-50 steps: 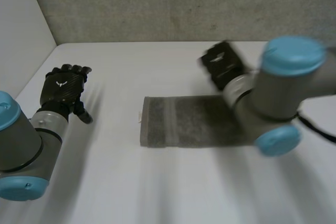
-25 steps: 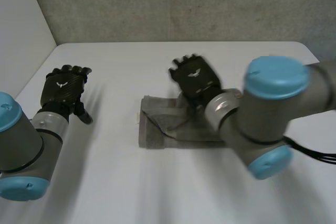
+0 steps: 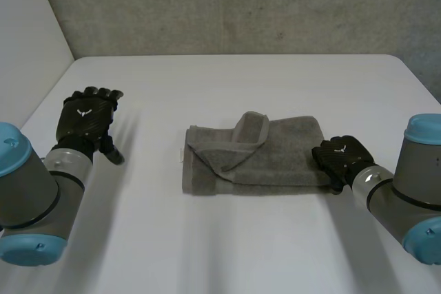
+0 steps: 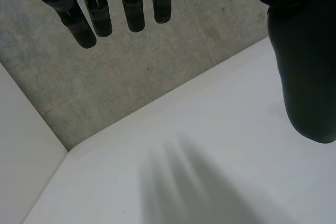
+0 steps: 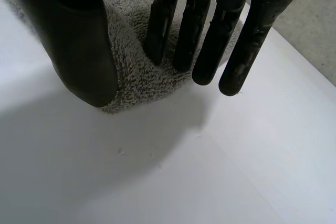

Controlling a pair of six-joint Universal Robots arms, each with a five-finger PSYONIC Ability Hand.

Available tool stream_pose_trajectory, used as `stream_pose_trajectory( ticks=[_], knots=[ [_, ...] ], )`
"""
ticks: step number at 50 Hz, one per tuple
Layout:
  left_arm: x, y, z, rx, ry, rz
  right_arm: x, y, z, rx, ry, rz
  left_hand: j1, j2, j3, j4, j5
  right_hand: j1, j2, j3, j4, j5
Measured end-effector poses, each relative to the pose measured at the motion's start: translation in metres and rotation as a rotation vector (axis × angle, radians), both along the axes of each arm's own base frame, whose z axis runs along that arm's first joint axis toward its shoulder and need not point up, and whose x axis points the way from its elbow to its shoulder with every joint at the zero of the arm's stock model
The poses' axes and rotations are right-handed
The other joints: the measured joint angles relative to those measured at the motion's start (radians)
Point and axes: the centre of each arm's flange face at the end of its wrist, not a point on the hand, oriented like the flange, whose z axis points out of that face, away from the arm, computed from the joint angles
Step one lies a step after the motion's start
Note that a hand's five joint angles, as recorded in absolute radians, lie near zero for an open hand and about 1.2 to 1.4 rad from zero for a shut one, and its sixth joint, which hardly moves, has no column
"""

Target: Fold the towel.

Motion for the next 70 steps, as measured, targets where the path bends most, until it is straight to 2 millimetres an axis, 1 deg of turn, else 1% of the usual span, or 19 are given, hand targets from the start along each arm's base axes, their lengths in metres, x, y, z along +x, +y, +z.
stream_pose_trajectory(
  ticks=[4, 7, 10, 14, 16, 18, 19, 22, 24, 26, 32, 35, 41, 45, 49, 52, 56, 62, 70],
  knots=[
    [-0.003, 0.001, 0.003, -0.007, 0.004, -0.010, 0.002, -0.002, -0.001, 0.001, 0.001, 0.003, 0.000, 0.000, 0.000, 0.000, 0.000, 0.003, 0.000, 0.003, 0.003, 0.000],
    [-0.013, 0.005, 0.009, -0.025, 0.021, -0.050, 0.004, -0.001, 0.001, 0.000, -0.006, 0.004, 0.000, 0.000, 0.000, 0.000, 0.009, 0.003, 0.000, 0.003, 0.003, 0.000],
    [-0.033, 0.010, 0.021, -0.052, 0.061, -0.125, 0.004, 0.001, 0.003, -0.003, -0.014, 0.005, 0.000, 0.000, 0.000, 0.000, 0.013, 0.002, -0.001, 0.003, 0.002, 0.000],
    [-0.069, 0.020, 0.039, -0.068, 0.155, -0.254, 0.004, 0.004, 0.004, -0.006, -0.022, 0.006, 0.000, 0.000, 0.000, 0.000, 0.016, 0.001, -0.002, 0.002, 0.000, -0.002],
    [-0.083, 0.023, 0.042, -0.056, 0.191, -0.300, 0.004, 0.005, 0.004, -0.008, -0.024, 0.006, 0.000, 0.000, 0.000, 0.000, 0.016, 0.001, -0.002, 0.002, 0.000, -0.002],
    [-0.105, 0.027, 0.041, -0.024, 0.230, -0.359, 0.004, 0.007, 0.004, -0.007, -0.024, 0.008, 0.000, 0.000, 0.000, 0.000, 0.016, 0.001, -0.002, 0.002, 0.000, -0.002],
    [-0.111, 0.028, 0.040, -0.013, 0.237, -0.373, 0.004, 0.008, 0.003, -0.007, -0.024, 0.008, 0.000, 0.000, 0.000, 0.000, 0.016, 0.001, -0.002, 0.002, 0.000, -0.002],
    [-0.138, 0.032, 0.029, 0.050, 0.252, -0.431, 0.006, 0.012, 0.001, -0.003, -0.023, 0.016, 0.000, 0.000, 0.000, 0.000, 0.016, 0.001, -0.002, 0.002, 0.000, -0.002],
    [-0.150, 0.032, 0.021, 0.083, 0.248, -0.449, 0.007, 0.015, -0.001, 0.000, -0.021, 0.022, 0.000, 0.000, 0.000, 0.000, 0.015, 0.001, -0.002, 0.002, 0.000, -0.002],
    [-0.162, 0.031, 0.007, 0.127, 0.234, -0.463, 0.009, 0.019, -0.003, 0.003, -0.019, 0.032, 0.000, 0.000, 0.000, 0.000, 0.014, 0.001, -0.002, 0.002, 0.000, -0.002],
    [-0.179, 0.023, -0.026, 0.200, 0.191, -0.468, 0.013, 0.026, -0.006, 0.007, -0.016, 0.049, 0.000, 0.000, 0.000, 0.000, 0.014, 0.001, -0.002, 0.001, 0.000, -0.002],
    [-0.184, 0.020, -0.035, 0.209, 0.180, -0.468, 0.013, 0.028, -0.007, 0.010, -0.015, 0.052, 0.000, 0.000, 0.000, 0.000, 0.014, 0.001, -0.002, 0.001, 0.000, -0.001],
    [-0.190, 0.016, -0.039, 0.196, 0.179, -0.463, 0.013, 0.029, -0.008, 0.015, -0.015, 0.054, 0.000, 0.001, 0.001, 0.000, 0.017, 0.002, 0.000, 0.003, 0.002, 0.001],
    [-0.188, 0.009, -0.037, 0.169, 0.173, -0.411, 0.013, 0.029, -0.008, 0.015, -0.014, 0.055, 0.003, 0.016, 0.013, 0.003, 0.050, 0.002, 0.004, 0.007, 0.008, 0.007],
    [-0.177, -0.002, -0.035, 0.129, 0.148, -0.280, 0.013, 0.029, -0.009, 0.012, -0.012, 0.055, 0.003, 0.033, 0.032, 0.003, 0.070, 0.003, 0.010, 0.013, 0.014, 0.013],
    [-0.162, -0.012, -0.037, 0.102, 0.106, -0.140, 0.013, 0.028, -0.009, 0.008, -0.009, 0.052, 0.003, 0.034, 0.035, 0.003, 0.074, 0.005, 0.011, 0.015, 0.017, 0.014],
    [-0.145, -0.018, -0.042, 0.096, 0.043, -0.013, 0.012, 0.027, -0.009, 0.004, -0.005, 0.046, 0.003, 0.034, 0.035, 0.003, 0.074, 0.006, 0.014, 0.018, 0.020, 0.017],
    [-0.129, -0.011, -0.049, 0.127, -0.023, 0.052, 0.010, 0.023, -0.008, -0.011, 0.003, 0.027, 0.003, 0.033, 0.034, 0.003, 0.071, 0.010, 0.014, 0.018, 0.020, 0.017],
    [-0.121, 0.013, -0.040, 0.153, -0.030, 0.026, 0.006, 0.017, -0.007, -0.040, 0.021, -0.011, 0.001, 0.026, 0.033, 0.001, 0.063, 0.077, 0.087, 0.092, 0.090, 0.092]
  ],
)
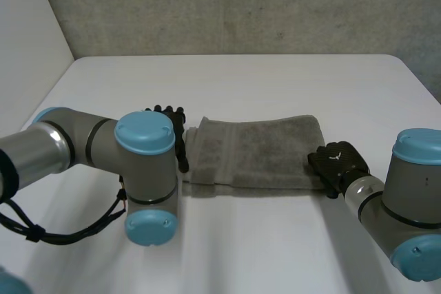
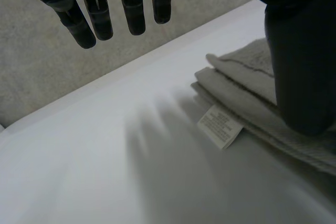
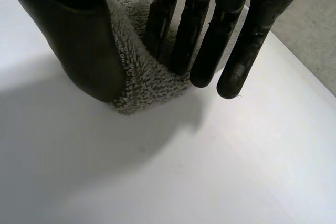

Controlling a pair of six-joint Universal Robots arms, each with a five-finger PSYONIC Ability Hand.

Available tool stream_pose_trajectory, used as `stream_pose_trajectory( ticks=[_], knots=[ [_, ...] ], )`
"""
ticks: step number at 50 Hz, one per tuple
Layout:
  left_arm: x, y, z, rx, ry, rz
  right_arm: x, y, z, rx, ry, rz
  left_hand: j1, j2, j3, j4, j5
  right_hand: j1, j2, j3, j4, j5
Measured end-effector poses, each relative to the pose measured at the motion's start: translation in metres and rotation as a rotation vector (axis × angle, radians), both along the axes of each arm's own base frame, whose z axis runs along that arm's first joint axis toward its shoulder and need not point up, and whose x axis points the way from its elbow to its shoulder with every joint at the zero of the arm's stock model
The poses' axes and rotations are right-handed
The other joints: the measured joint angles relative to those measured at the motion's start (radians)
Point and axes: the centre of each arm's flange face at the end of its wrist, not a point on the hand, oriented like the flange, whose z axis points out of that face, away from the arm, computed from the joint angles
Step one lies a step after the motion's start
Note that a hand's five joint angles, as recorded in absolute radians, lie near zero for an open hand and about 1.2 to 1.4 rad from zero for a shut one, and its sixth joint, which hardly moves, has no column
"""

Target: Fold the towel.

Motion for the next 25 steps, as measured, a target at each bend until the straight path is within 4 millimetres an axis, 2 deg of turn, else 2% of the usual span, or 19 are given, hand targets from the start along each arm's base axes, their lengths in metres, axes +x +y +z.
stream_pose_trajectory(
  ticks=[3, 7, 15, 18, 21, 24, 25],
  knots=[
    [0.000, 0.009, 0.005, 0.004, 0.011, -0.014, -0.001, -0.001, 0.000, -0.009, 0.011, -0.004, 0.000, 0.000, 0.000, 0.000, -0.007, 0.076, 0.098, 0.098, 0.101, 0.098],
    [0.002, 0.020, 0.010, 0.015, 0.023, -0.025, -0.002, -0.001, -0.001, -0.017, 0.034, 0.002, 0.000, -0.006, -0.010, 0.000, -0.021, 0.234, 0.345, 0.354, 0.360, 0.344],
    [0.011, 0.032, 0.014, 0.037, 0.040, -0.019, -0.002, -0.002, 0.002, -0.039, 0.068, 0.023, 0.000, -0.012, -0.017, 0.000, -0.037, 0.235, 0.351, 0.395, 0.403, 0.367],
    [0.017, 0.034, 0.020, 0.039, 0.056, -0.009, -0.002, -0.006, 0.011, -0.075, 0.081, 0.030, 0.000, -0.017, -0.021, 0.000, -0.048, 0.235, 0.351, 0.395, 0.403, 0.367],
    [0.024, 0.036, 0.031, 0.028, 0.080, 0.004, 0.002, -0.012, 0.028, -0.150, 0.104, 0.048, 0.000, -0.018, -0.024, 0.000, -0.055, 0.235, 0.351, 0.395, 0.403, 0.367],
    [0.032, 0.034, 0.044, 0.005, 0.108, 0.024, 0.013, -0.016, 0.051, -0.250, 0.131, 0.092, -0.002, -0.023, -0.028, 0.000, -0.058, 0.235, 0.351, 0.395, 0.403, 0.367],
    [0.036, 0.032, 0.050, -0.006, 0.118, 0.034, 0.023, -0.014, 0.060, -0.296, 0.141, 0.129, -0.002, -0.023, -0.028, 0.000, -0.059, 0.235, 0.351, 0.395, 0.403, 0.367]
  ],
)
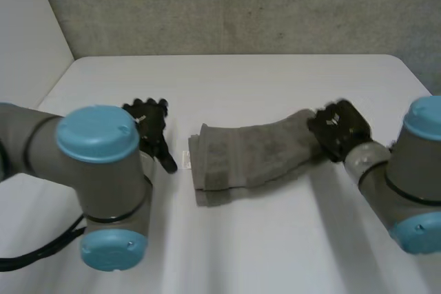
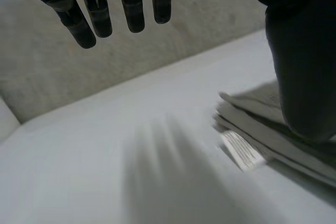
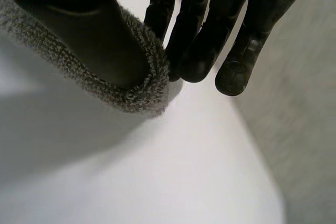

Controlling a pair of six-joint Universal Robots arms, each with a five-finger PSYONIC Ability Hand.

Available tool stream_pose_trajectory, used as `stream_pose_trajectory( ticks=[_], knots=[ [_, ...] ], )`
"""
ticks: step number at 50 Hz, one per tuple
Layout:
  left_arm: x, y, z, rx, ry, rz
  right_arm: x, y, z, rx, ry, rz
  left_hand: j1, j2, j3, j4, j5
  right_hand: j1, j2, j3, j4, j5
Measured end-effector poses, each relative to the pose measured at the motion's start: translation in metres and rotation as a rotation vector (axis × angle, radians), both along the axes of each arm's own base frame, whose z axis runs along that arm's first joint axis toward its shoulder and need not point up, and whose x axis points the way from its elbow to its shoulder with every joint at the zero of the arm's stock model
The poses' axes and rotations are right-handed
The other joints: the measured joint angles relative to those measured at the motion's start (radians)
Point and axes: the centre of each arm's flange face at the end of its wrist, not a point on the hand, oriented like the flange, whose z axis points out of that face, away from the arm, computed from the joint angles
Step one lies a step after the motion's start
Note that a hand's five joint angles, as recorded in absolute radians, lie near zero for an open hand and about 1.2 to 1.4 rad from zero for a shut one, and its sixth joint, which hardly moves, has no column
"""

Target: Fold the towel.

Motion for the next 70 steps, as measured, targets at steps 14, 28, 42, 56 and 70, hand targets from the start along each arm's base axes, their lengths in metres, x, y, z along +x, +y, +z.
stream_pose_trajectory(
  ticks=[14, 28, 42, 56, 70],
  knots=[
    [0.043, -0.032, 0.037, -0.082, 0.061, 0.143, 0.144, 0.107, -0.010, -0.137, 0.141, 0.604, -0.001, 0.000, 0.000, 0.000, -0.005, 0.000, 0.016, 0.004, 0.000, 0.014],
    [0.039, -0.034, 0.030, -0.060, 0.067, 0.091, 0.137, 0.104, 0.002, 0.063, -0.010, 0.540, -0.001, 0.000, 0.000, 0.000, -0.005, -0.922, -1.033, -1.085, -1.081, -1.059],
    [0.001, -0.029, 0.014, -0.011, 0.150, -0.080, 0.065, 0.035, 0.040, 0.366, -0.543, 0.152, -0.001, 0.000, 0.000, 0.000, -0.005, -0.923, -1.033, -1.085, -1.081, -1.059],
    [-0.020, -0.010, -0.042, 0.136, 0.087, -0.181, 0.066, 0.005, -0.027, 0.551, -0.510, 0.051, -0.001, 0.000, 0.000, 0.000, -0.004, -0.923, -1.033, -1.085, -1.081, -1.059],
    [-0.012, -0.005, -0.005, 0.083, 0.100, -0.177, 0.066, 0.001, 0.002, 0.502, -0.528, 0.041, -0.001, -0.003, 0.000, 0.000, -0.005, -0.925, -1.033, -1.085, -1.081, -1.059]
  ],
)
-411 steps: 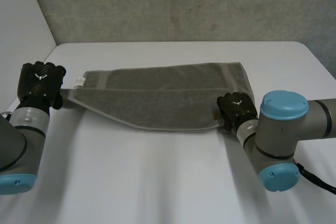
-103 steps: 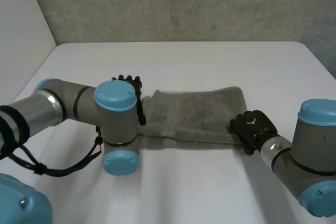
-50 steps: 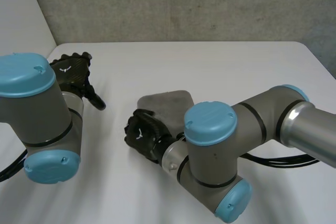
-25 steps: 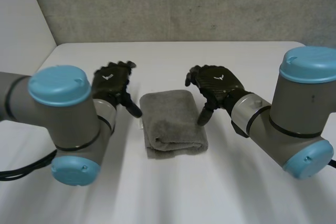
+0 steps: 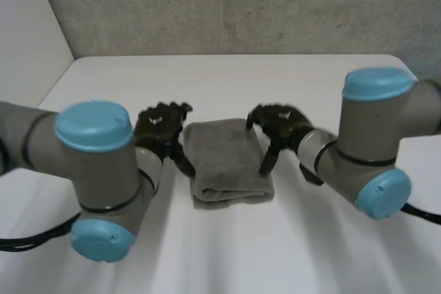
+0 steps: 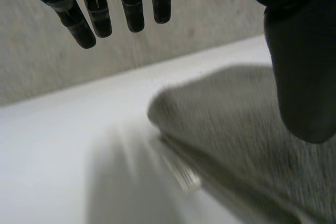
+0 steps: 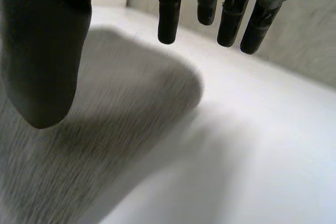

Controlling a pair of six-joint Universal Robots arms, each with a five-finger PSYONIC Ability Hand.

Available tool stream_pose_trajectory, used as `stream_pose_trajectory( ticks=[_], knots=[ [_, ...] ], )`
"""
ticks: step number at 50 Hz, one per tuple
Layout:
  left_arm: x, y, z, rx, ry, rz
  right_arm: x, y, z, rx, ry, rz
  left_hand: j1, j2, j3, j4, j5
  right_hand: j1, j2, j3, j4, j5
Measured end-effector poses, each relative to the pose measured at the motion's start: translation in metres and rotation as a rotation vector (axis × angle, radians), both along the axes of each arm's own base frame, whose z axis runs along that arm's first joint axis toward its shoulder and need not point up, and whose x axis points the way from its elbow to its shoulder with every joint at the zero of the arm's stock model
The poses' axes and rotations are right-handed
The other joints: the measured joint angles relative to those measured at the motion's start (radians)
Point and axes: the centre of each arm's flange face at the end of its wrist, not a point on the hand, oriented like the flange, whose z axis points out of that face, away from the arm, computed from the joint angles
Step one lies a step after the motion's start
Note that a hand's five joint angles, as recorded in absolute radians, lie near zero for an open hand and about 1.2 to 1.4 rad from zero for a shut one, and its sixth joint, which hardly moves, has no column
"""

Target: Fold the towel.

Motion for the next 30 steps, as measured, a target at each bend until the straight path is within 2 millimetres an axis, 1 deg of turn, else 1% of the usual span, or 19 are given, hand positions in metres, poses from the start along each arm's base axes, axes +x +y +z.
stream_pose_trajectory(
  ticks=[3, 4, 5, 6, 7, 8, 10, 13, 14, 15, 17, 20, 23, 30],
  knots=[
    [0.003, 0.001, 0.028, -0.051, 0.012, -0.002, -0.007, 0.000, 0.041, -0.090, -0.054, -0.045, 0.000, 0.000, -0.001, -0.001, -0.001, 0.000, 0.000, 0.000, 0.000, 0.000],
    [0.003, 0.002, 0.034, -0.063, 0.014, -0.003, -0.009, 0.000, 0.048, -0.104, -0.064, -0.055, 0.000, 0.000, -0.003, 0.000, -0.001, 0.000, 0.000, 0.000, 0.000, 0.000],
    [0.005, 0.002, 0.046, -0.090, 0.016, -0.003, -0.013, 0.000, 0.064, -0.140, -0.088, -0.083, 0.000, 0.000, -0.005, 0.000, -0.002, 0.000, 0.000, 0.000, 0.000, 0.000],
    [0.006, 0.002, 0.052, -0.103, 0.015, -0.002, -0.016, 0.000, 0.071, -0.154, -0.098, -0.095, 0.000, 0.000, -0.005, 0.000, -0.002, 0.000, 0.000, 0.000, 0.000, 0.000],
    [0.008, 0.002, 0.064, -0.130, 0.014, 0.001, -0.020, -0.001, 0.083, -0.181, -0.116, -0.120, 0.000, 0.000, -0.006, 0.000, -0.003, 0.000, 0.000, 0.000, 0.000, 0.000],
    [0.010, 0.002, 0.072, -0.148, 0.012, 0.003, -0.023, -0.001, 0.090, -0.195, -0.126, -0.135, -0.001, 0.000, -0.006, 0.000, -0.003, 0.000, 0.000, 0.000, 0.000, 0.000],
    [0.018, -0.001, 0.096, -0.200, 0.005, 0.022, -0.034, -0.002, 0.112, -0.244, -0.156, -0.189, -0.001, 0.000, -0.007, 0.000, -0.004, 0.000, 0.000, 0.000, 0.000, 0.000],
    [0.029, -0.004, 0.122, -0.249, 0.000, 0.053, -0.047, -0.004, 0.130, -0.287, -0.178, -0.248, -0.002, 0.000, -0.008, 0.000, -0.005, 0.000, 0.000, 0.000, 0.000, 0.000],
    [0.035, -0.005, 0.135, -0.270, 0.002, 0.071, -0.053, -0.004, 0.139, -0.308, -0.186, -0.279, -0.002, 0.000, -0.008, 0.000, -0.004, 0.000, 0.000, 0.000, 0.000, 0.000],
    [0.037, -0.005, 0.139, -0.276, 0.003, 0.077, -0.055, -0.004, 0.141, -0.314, -0.188, -0.289, -0.002, 0.000, -0.008, 0.000, -0.004, 0.000, 0.000, 0.000, 0.000, 0.000],
    [0.046, -0.005, 0.157, -0.292, 0.013, 0.101, -0.064, -0.005, 0.151, -0.339, -0.195, -0.333, -0.002, 0.000, -0.008, 0.000, -0.005, 0.000, 0.000, 0.000, 0.000, 0.000],
    [0.053, -0.004, 0.168, -0.281, 0.030, 0.120, -0.070, -0.005, 0.157, -0.355, -0.195, -0.368, -0.002, 0.000, -0.008, 0.000, -0.004, 0.000, 0.000, 0.000, 0.000, 0.000],
    [0.059, -0.001, 0.174, -0.247, 0.047, 0.133, -0.075, -0.005, 0.160, -0.362, -0.188, -0.394, -0.002, 0.000, -0.008, 0.000, -0.004, 0.000, 0.000, 0.000, 0.000, 0.000],
    [0.062, 0.003, 0.174, -0.186, 0.057, 0.138, -0.076, -0.004, 0.160, -0.346, -0.171, -0.402, -0.002, 0.000, -0.008, 0.000, -0.005, 0.000, 0.000, 0.000, 0.000, 0.000]
  ],
)
